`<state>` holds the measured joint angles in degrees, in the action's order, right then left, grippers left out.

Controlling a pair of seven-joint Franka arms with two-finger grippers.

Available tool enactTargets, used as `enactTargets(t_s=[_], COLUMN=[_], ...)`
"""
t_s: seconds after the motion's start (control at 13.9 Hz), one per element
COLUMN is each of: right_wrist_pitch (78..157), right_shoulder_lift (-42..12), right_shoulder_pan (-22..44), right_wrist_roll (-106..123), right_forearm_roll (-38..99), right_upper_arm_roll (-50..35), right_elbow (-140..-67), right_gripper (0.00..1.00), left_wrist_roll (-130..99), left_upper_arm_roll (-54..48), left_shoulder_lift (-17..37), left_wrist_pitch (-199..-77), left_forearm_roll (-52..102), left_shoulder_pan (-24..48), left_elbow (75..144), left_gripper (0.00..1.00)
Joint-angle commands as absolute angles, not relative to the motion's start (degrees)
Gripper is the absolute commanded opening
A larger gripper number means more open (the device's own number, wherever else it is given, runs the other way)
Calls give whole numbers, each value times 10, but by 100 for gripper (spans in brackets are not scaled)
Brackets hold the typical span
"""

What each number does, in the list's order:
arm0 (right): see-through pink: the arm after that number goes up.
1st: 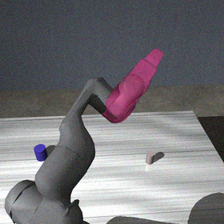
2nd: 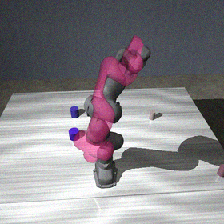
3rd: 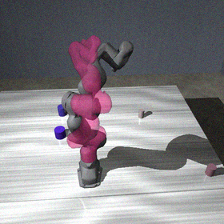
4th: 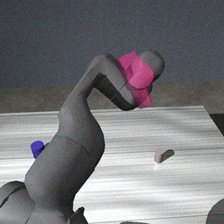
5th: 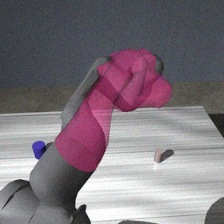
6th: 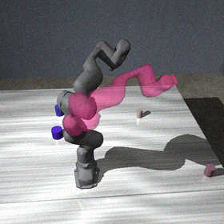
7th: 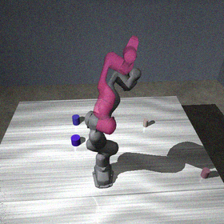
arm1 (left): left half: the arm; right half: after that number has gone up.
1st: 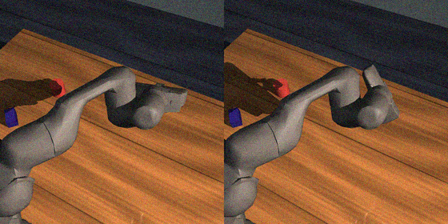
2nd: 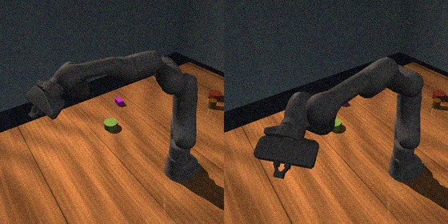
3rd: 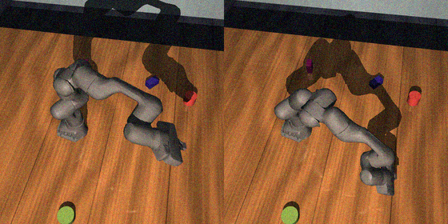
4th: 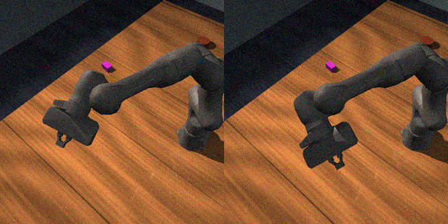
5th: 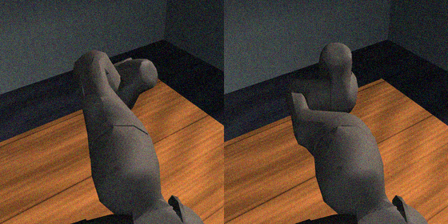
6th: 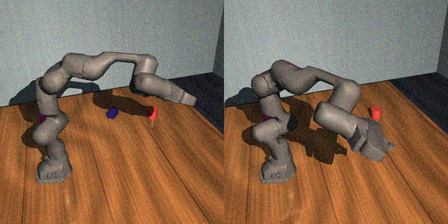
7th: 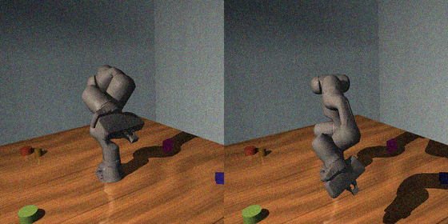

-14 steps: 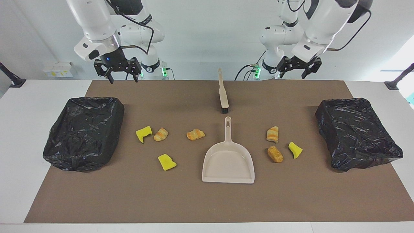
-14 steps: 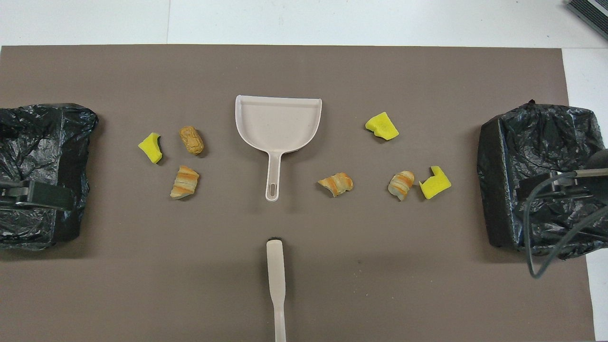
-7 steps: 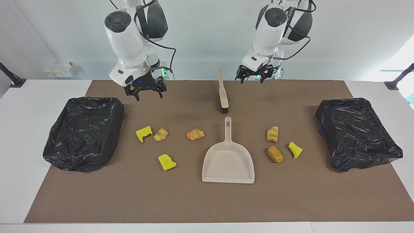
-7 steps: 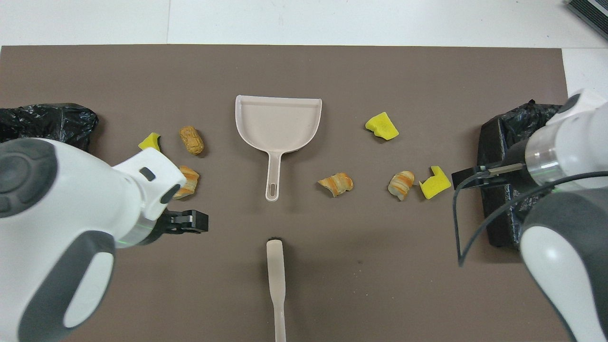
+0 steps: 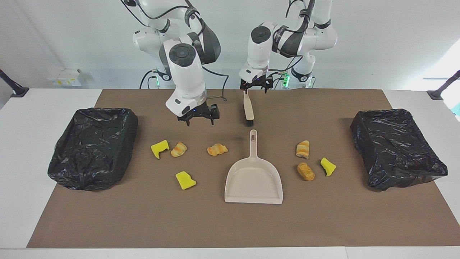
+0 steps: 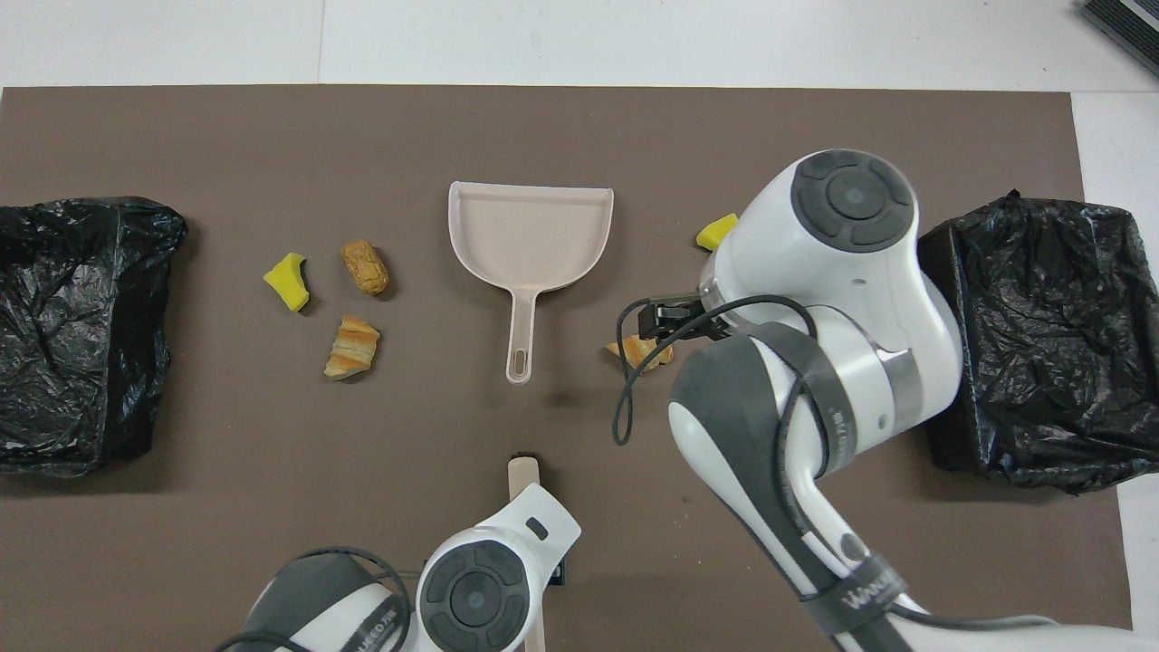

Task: Sweep and dump trash in bin
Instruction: 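Reach the right gripper to the dustpan handle and grasp it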

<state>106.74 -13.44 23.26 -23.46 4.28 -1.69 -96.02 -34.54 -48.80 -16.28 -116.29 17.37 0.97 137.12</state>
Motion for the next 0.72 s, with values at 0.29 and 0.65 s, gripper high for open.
enactTargets(t_s=[0.29, 0.65], right_wrist_pitch=[1121, 1140], right_shoulder_lift=[-246, -259], right_shoulder_pan=[329, 334], right_wrist_roll=[-322, -350], right_forearm_roll=[66, 85], right_upper_arm_roll=[-14, -17], right_elbow=[-890, -872], right_gripper=[100, 100], left_wrist_roll=[-346, -345], left_upper_arm_roll=[-520, -521], left_shoulder_lift=[-180, -179], left_wrist_pitch=[-1214, -1214], left_forearm_roll=[230, 248], left_shoulder_pan=[23, 35], left_elbow=[1422, 1425], left_gripper=[100, 100])
